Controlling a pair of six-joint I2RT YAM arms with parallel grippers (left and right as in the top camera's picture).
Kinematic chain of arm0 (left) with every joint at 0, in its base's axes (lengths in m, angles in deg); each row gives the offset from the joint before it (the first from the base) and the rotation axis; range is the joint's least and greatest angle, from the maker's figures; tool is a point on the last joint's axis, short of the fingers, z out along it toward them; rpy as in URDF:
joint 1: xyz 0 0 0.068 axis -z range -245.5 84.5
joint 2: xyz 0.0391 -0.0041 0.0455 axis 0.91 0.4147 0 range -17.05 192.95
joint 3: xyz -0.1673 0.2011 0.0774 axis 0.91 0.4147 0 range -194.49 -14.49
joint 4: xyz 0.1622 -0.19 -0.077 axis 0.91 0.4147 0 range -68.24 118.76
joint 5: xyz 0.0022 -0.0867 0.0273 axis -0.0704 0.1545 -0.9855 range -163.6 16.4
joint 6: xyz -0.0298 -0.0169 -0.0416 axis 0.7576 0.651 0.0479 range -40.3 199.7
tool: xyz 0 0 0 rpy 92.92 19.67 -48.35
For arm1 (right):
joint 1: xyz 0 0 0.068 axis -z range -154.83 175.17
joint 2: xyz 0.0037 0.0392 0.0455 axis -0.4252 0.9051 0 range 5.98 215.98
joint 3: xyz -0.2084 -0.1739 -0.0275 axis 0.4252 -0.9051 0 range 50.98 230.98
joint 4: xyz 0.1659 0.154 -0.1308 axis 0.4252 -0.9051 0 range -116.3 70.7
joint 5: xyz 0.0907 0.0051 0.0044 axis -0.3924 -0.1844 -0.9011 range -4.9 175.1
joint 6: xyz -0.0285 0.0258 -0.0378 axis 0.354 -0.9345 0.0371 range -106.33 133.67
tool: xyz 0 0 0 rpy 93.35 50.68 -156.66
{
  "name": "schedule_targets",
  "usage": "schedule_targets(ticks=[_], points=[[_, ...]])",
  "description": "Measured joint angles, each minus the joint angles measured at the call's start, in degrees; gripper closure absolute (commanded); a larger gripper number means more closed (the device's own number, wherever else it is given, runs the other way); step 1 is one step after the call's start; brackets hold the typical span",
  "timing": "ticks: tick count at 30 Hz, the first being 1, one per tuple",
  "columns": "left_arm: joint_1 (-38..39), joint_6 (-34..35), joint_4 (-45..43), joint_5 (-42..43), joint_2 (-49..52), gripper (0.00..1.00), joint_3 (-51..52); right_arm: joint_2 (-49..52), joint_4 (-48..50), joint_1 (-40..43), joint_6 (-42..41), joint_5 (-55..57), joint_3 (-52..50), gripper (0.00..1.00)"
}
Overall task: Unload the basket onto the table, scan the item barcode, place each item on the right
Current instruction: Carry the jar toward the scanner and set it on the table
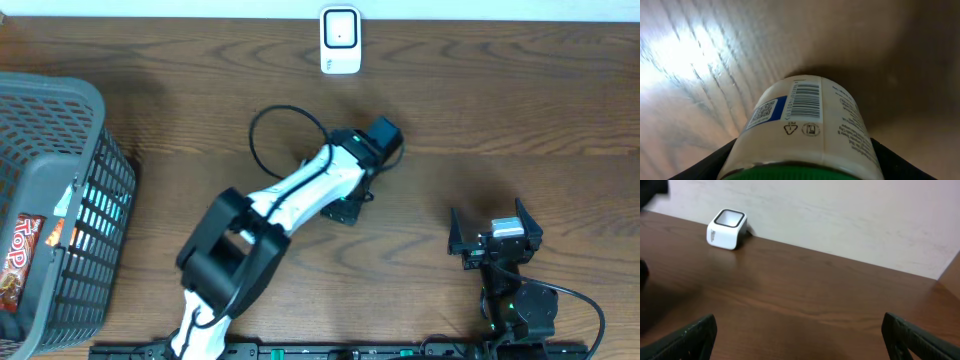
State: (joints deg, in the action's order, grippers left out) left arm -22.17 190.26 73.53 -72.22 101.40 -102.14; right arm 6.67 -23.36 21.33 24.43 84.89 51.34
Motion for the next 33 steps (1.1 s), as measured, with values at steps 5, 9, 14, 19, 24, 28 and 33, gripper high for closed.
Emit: schedule_targets(ticks=[5,9,14,19,24,28,33], points=[[-0.13,5.35,-6.71,0.15,1.36,0.22,-0.02,0.00,0.00,0.00,0.00,0.00,0.00,0.01],[-0.39,5.38,-12.35,0.90,1.38,0.06,-0.02,0.00,0.00,0.00,0.00,0.00,0.00,0.01],[-0.46,5.09,-13.90,2.86,1.38,0.04,-0.02,0.00,0.00,0.00,0.00,0.00,0.00,0.01],[-0.37,2.78,-13.92,3.43,1.33,0.04,-0.48,0.00,0.00,0.00,0.00,0.00,0.00,0.01],[-0.35,-2.03,-13.90,2.12,-1.49,0.04,-0.57,0.00,0.00,0.00,0.00,0.00,0.00,0.01],[-0.35,-9.14,-14.34,0.70,-8.66,0.04,-1.18,0.00,0.00,0.00,0.00,0.00,0.00,0.01],[-0.46,-25.73,-14.29,-0.55,-21.22,0.04,-2.75,0.00,0.00,0.00,0.00,0.00,0.00,0.01]])
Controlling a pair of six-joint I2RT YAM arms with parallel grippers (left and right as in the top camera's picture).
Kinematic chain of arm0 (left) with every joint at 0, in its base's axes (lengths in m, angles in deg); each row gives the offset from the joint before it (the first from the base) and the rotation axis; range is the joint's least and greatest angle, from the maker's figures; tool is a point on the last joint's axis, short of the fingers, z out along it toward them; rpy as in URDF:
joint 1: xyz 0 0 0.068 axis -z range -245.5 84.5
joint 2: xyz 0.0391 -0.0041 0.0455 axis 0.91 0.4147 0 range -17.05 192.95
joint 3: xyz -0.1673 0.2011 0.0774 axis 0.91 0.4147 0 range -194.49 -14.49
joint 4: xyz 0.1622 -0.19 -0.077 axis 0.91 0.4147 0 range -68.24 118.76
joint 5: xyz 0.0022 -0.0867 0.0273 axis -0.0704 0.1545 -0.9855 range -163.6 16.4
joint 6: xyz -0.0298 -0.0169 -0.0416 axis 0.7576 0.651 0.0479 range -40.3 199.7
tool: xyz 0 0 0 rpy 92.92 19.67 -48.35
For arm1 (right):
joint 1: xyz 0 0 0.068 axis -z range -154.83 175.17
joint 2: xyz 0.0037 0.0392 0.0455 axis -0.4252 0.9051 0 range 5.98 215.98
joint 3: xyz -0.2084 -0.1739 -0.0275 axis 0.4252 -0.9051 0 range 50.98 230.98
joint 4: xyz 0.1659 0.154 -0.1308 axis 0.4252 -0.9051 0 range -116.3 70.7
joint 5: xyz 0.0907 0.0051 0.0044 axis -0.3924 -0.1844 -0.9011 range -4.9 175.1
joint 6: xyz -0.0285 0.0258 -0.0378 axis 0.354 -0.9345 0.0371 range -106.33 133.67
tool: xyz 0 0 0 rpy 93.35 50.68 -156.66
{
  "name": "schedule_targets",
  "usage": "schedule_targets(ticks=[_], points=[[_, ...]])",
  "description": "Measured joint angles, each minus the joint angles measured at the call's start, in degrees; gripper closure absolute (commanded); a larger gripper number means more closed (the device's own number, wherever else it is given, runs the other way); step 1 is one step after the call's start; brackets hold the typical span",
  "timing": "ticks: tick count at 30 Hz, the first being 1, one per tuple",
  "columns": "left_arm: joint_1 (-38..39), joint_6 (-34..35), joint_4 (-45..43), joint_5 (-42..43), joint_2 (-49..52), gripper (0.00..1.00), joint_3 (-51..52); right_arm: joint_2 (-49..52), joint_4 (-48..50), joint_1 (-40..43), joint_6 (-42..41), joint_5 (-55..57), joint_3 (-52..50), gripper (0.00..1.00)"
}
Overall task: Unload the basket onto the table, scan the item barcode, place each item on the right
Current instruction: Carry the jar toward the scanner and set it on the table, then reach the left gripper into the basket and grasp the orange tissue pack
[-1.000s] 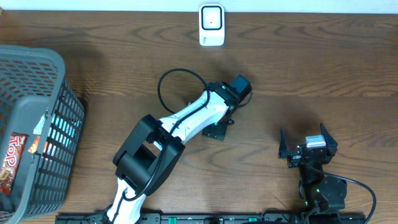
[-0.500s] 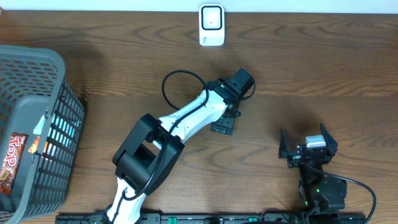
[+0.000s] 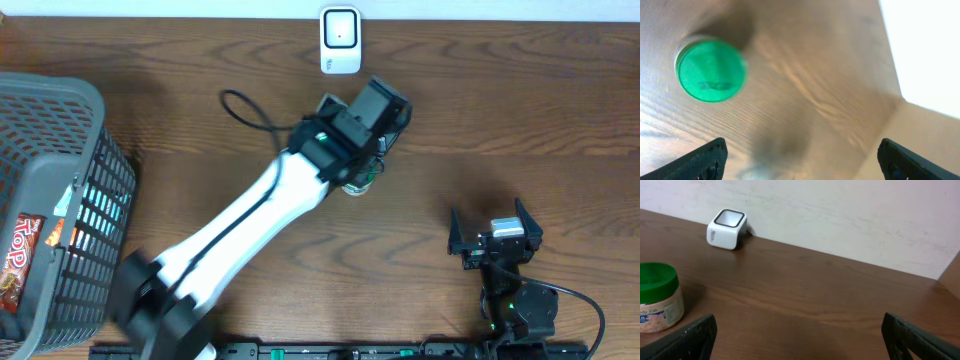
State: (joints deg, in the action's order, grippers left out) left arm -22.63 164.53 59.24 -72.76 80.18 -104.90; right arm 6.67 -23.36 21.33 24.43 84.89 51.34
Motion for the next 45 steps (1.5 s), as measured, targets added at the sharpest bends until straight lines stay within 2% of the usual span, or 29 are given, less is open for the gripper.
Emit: schedule_targets(ticks=[4,7,11,13,18,22,25,28,31,34,38,45], points=[[-1.92,-13.40,4.39,-0.42,-8.90,0.04,-0.35,0.00,0.00,0.00,0.00,0.00,0.00,0.01],[-7.96,-22.18,10.75,-2.23,-15.50,0.04,-0.39,0.00,0.02,0.00,0.00,0.00,0.00,0.01],[-24.11,-31.61,17.84,-3.98,-23.87,0.04,-1.64,0.00,0.02,0.00,0.00,0.00,0.00,0.01],[-34.80,-35.47,20.74,-4.76,-27.82,0.04,-3.26,0.00,0.00,0.00,0.00,0.00,0.00,0.01],[-56.46,-41.90,25.75,-5.40,-33.46,0.04,-6.29,0.00,0.00,0.00,0.00,0.00,0.00,0.01],[-72.89,-44.39,31.54,-5.33,-32.17,0.04,-6.75,0.00,0.00,0.00,0.00,0.00,0.00,0.01],[-80.35,-45.07,34.01,-4.28,-26.84,0.04,-6.84,0.00,0.00,0.00,0.00,0.00,0.00,0.01],[-85.07,-46.84,34.29,-4.09,-19.65,0.04,-6.73,0.00,0.00,0.00,0.00,0.00,0.00,0.01],[-86.53,-49.24,34.45,-3.80,-13.40,0.10,-6.58,0.00,-0.02,0.00,0.00,0.00,0.00,0.01],[-86.84,-51.89,34.07,-3.80,-8.85,0.11,-5.62,0.00,0.02,0.00,0.00,0.00,0.00,0.01],[-86.86,-54.80,32.02,-6.60,-2.38,0.11,-0.68,0.00,0.00,0.00,0.00,0.00,0.00,0.01],[-86.90,-55.93,25.51,-8.96,5.31,0.11,9.62,0.00,0.00,0.00,0.00,0.00,0.00,0.01]])
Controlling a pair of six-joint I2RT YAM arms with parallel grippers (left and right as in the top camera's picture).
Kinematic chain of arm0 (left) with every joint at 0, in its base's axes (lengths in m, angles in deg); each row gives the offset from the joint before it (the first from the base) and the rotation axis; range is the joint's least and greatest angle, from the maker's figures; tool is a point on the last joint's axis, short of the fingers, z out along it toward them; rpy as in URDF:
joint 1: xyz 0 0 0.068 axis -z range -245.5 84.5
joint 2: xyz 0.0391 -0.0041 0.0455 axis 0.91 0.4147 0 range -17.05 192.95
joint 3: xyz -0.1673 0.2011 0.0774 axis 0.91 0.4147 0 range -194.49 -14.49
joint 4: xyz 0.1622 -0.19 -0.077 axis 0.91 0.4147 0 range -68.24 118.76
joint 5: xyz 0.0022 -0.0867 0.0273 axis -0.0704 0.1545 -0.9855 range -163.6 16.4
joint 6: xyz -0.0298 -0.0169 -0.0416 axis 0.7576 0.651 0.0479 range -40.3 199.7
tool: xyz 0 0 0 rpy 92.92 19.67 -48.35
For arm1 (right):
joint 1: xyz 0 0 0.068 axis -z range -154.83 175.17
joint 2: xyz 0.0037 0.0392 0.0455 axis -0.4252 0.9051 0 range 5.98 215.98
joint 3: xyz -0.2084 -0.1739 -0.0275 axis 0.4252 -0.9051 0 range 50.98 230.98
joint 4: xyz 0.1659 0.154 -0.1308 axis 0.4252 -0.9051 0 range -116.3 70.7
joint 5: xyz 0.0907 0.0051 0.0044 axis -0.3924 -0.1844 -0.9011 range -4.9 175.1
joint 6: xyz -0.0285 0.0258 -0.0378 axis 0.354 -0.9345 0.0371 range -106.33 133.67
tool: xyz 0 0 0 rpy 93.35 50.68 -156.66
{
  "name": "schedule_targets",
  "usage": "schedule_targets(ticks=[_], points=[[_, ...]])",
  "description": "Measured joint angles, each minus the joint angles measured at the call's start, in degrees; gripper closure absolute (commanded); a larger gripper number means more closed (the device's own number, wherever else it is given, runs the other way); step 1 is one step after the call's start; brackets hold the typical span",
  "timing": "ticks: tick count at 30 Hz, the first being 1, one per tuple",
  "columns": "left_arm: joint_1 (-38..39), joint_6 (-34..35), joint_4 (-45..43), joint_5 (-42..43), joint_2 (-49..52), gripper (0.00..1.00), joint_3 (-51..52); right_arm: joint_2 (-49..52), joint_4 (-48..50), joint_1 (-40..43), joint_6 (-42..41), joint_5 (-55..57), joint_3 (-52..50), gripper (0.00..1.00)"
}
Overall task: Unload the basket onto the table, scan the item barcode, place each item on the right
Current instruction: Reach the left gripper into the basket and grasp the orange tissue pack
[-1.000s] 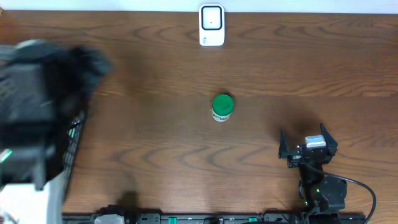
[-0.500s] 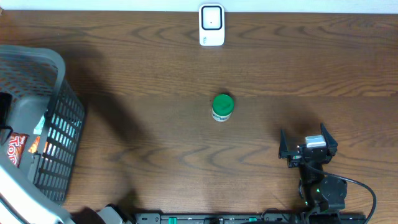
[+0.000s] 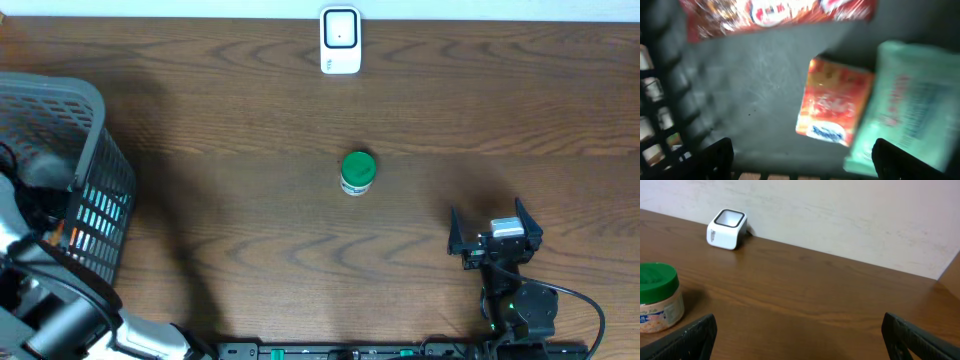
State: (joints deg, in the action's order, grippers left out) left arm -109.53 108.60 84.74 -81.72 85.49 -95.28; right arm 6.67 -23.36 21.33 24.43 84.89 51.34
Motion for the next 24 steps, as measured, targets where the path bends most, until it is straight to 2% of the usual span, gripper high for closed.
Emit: schedule_targets(ticks=[11,14,24], points=[[0.00,-1.81,-10.14,0.26,1.92,0.10,8.55,0.00,0.00,0.00,0.00,0.00,0.00,0.01],[0.00,-1.97,-13.09,0.24,1.84,0.05,10.58,0.00,0.00,0.00,0.00,0.00,0.00,0.01],[0.00,-1.97,-15.58,0.28,1.88,0.07,12.55,0.00,0.00,0.00,0.00,0.00,0.00,0.01]])
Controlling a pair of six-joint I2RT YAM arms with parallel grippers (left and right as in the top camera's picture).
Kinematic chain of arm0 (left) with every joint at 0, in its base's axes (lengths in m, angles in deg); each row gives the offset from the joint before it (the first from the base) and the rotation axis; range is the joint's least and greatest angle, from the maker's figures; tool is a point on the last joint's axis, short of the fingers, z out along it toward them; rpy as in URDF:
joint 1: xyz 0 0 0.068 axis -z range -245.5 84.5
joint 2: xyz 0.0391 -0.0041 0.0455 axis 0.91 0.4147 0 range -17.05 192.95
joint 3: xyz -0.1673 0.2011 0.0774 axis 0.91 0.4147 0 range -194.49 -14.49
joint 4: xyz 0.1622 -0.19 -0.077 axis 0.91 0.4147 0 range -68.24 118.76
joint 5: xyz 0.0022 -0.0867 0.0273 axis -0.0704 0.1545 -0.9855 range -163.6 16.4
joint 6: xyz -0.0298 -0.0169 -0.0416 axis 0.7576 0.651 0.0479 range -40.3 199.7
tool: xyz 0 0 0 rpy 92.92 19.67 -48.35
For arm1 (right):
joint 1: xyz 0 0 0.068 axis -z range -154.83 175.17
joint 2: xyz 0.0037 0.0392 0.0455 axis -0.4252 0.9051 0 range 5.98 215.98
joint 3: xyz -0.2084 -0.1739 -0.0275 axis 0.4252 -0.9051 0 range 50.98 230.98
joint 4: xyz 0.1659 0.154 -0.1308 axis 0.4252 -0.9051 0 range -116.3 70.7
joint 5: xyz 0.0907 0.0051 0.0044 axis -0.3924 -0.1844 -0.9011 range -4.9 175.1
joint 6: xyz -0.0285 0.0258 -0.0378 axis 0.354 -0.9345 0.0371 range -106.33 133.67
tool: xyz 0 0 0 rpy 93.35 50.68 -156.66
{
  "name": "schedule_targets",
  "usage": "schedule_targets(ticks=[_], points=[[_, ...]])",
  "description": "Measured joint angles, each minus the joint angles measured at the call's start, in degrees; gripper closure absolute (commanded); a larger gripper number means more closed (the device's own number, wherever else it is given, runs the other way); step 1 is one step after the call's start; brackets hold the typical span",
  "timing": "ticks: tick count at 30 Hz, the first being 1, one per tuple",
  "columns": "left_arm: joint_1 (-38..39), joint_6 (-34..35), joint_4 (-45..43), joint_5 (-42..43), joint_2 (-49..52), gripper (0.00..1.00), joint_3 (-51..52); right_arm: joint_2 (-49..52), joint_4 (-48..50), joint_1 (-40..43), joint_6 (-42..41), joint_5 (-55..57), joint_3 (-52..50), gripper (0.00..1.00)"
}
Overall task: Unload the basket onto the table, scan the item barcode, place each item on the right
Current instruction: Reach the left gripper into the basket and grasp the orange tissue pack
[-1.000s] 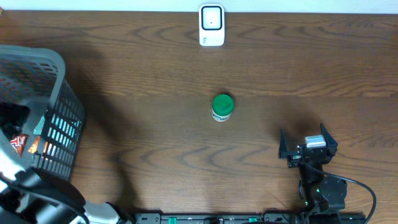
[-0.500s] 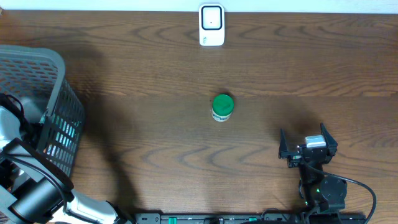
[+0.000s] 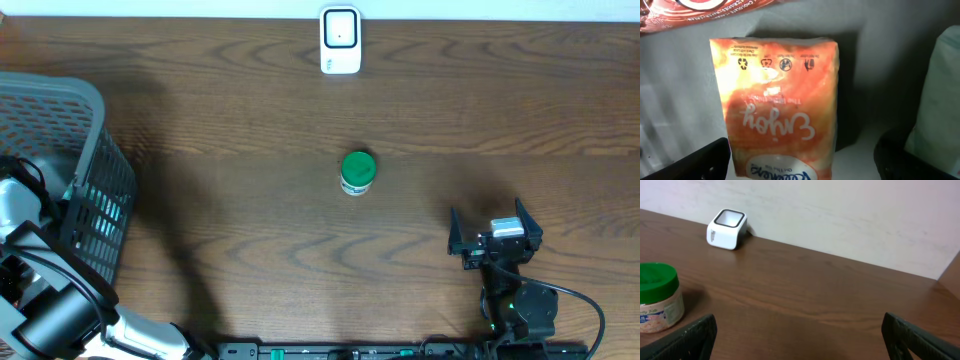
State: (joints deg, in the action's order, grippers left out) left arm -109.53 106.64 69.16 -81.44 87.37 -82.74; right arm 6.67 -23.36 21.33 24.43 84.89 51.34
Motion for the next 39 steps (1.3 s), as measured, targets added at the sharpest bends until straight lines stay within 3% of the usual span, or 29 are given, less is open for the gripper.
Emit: schedule_targets(ticks=[17,21,30,34,39], points=[[-5.11,0.44,-1.77,0.11,0.22,0.07,0.09,0.00,0.00,0.00,0.00,0.00,0.00,0.01],[-5.40,1.11,-4.04,0.90,0.20,0.26,0.85,0.00,0.00,0.00,0.00,0.00,0.00,0.01],[-5.27,1.62,-5.51,2.75,0.26,0.53,1.27,0.00,0.00,0.00,0.00,0.00,0.00,0.01],[-5.27,1.68,-3.08,2.58,0.52,0.54,0.44,0.00,0.02,0.00,0.00,0.00,0.00,0.01],[-5.38,1.55,7.67,2.32,2.60,0.54,-4.52,0.00,0.02,0.00,0.00,0.00,0.00,0.01]])
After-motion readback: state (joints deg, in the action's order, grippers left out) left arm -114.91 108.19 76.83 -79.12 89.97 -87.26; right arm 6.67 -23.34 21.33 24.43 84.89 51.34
